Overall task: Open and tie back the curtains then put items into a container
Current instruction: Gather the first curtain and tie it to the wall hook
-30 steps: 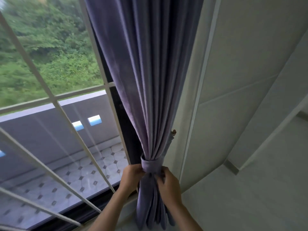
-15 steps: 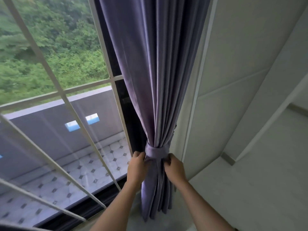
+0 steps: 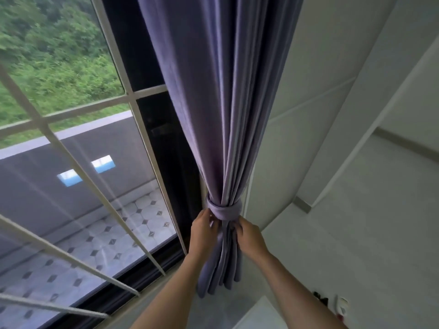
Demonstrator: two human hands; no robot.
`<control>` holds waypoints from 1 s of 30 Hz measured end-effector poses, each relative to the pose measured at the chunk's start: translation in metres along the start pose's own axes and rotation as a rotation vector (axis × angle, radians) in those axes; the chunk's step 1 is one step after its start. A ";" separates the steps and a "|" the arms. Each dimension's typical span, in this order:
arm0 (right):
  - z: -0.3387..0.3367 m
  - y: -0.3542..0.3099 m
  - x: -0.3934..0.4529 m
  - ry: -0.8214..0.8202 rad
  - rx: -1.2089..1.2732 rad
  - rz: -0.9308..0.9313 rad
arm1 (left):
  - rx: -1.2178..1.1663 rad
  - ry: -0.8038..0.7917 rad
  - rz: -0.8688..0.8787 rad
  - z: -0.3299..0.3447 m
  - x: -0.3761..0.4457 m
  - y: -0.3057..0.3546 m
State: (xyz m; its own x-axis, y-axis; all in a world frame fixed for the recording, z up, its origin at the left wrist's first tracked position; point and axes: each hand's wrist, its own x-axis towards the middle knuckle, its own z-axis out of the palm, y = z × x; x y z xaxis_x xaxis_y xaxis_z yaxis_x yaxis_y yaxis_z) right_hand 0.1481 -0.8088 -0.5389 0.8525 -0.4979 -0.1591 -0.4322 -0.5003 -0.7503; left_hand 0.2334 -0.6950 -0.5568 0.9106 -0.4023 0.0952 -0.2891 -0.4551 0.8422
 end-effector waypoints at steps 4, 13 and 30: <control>-0.002 -0.004 -0.002 -0.013 -0.169 0.019 | -0.011 -0.053 0.066 -0.002 0.000 -0.011; 0.017 -0.026 -0.016 0.038 -0.300 0.052 | 0.311 -0.043 0.035 -0.017 -0.007 -0.013; -0.020 -0.002 -0.030 -0.092 -0.575 0.070 | 0.601 -0.315 -0.059 -0.007 -0.044 0.034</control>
State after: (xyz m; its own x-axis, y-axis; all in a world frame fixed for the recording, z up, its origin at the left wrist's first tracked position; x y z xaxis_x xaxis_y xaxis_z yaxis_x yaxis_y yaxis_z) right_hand 0.1172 -0.8071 -0.5195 0.8273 -0.4926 -0.2701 -0.5563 -0.7854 -0.2716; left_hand 0.1853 -0.6872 -0.5284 0.8266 -0.5341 -0.1772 -0.4388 -0.8090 0.3912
